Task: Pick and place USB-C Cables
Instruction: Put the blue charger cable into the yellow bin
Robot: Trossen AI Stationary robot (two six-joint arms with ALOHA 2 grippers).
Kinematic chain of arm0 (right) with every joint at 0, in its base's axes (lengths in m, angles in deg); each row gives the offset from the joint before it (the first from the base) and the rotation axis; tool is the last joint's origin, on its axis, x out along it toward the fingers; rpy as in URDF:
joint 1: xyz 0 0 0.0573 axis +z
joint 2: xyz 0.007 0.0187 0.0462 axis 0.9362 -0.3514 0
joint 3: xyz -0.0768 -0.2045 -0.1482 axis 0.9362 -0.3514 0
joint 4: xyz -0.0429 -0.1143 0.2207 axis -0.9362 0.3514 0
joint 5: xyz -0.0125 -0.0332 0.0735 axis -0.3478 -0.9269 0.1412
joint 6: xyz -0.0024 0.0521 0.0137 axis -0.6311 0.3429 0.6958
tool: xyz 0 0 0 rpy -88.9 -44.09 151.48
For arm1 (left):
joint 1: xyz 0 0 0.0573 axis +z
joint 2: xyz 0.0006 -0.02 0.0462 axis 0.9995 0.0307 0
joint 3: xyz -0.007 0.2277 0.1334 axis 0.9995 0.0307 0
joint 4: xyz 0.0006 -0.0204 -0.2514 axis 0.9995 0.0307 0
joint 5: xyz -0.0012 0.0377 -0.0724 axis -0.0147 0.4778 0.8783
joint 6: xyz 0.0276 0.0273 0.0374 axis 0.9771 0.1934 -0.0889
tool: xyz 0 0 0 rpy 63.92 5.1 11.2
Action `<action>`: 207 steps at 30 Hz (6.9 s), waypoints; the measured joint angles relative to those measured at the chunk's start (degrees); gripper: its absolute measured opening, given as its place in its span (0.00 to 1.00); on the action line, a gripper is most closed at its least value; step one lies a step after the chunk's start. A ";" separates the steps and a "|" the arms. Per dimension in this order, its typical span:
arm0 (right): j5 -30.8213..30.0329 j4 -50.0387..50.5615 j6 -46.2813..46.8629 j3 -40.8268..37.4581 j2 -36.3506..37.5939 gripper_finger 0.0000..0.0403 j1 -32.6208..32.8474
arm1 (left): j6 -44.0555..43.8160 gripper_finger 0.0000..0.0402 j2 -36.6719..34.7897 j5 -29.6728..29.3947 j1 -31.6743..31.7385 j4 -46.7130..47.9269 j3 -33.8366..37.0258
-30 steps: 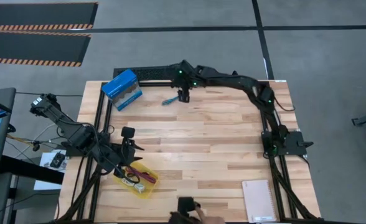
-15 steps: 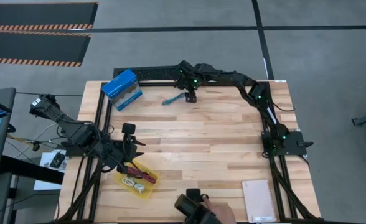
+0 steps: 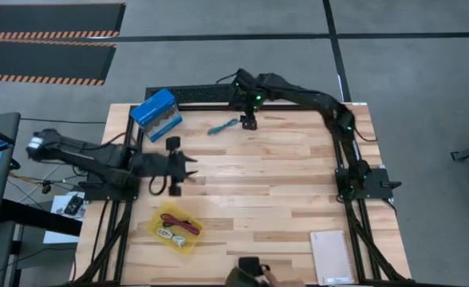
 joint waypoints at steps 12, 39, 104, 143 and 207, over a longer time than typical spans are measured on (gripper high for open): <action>0.02 11.01 14.18 0.00 20.30 0.63 7.69 | -5.85 0.28 10.31 3.20 25.51 -39.02 17.16; -0.23 11.46 21.58 -0.01 28.78 0.63 26.56 | -7.01 0.26 45.48 10.01 36.02 -45.80 6.89; -0.42 15.00 21.55 -0.07 24.74 0.63 26.62 | -8.21 0.00 53.48 13.46 36.85 -41.25 -0.38; -13.41 -0.12 64.81 -36.00 24.77 0.63 53.23 | -15.16 0.07 52.66 33.33 8.71 -41.93 0.08; -39.32 -61.53 70.67 -65.80 12.12 0.59 53.55 | -22.78 0.47 19.97 8.15 -8.47 -11.59 0.00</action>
